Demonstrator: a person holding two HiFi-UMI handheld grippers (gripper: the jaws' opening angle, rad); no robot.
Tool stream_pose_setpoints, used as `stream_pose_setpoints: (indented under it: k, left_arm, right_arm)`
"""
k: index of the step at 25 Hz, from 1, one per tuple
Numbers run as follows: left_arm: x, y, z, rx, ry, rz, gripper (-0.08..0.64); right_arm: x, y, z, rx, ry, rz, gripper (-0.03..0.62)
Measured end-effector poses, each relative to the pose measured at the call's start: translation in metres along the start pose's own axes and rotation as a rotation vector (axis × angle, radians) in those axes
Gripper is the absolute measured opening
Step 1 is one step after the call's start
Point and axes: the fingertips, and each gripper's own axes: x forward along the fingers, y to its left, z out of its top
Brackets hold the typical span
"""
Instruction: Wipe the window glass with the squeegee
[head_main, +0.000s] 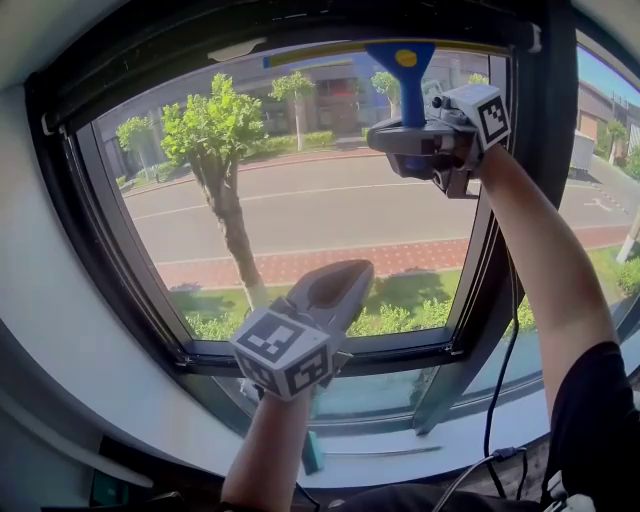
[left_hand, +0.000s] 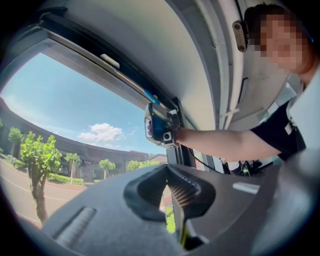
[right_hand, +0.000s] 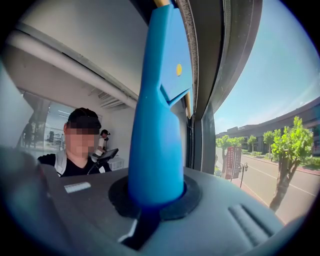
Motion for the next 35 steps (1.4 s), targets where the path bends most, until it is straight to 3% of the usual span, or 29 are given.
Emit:
stream_pose_setpoints:
  k: [24, 35]
  left_arm:
    - [-0.001, 0.007, -0.015, -0.033, 0.021, 0.014, 0.003]
    - [-0.001, 0.003, -0.014, -0.050, 0.011, -0.005, 0.003]
  right_arm:
    - [-0.003, -0.016, -0.019, 0.039, -0.146, -0.036, 0.003]
    - [-0.006, -0.024, -0.039, 0.073, -0.164, -0.070, 0.003]
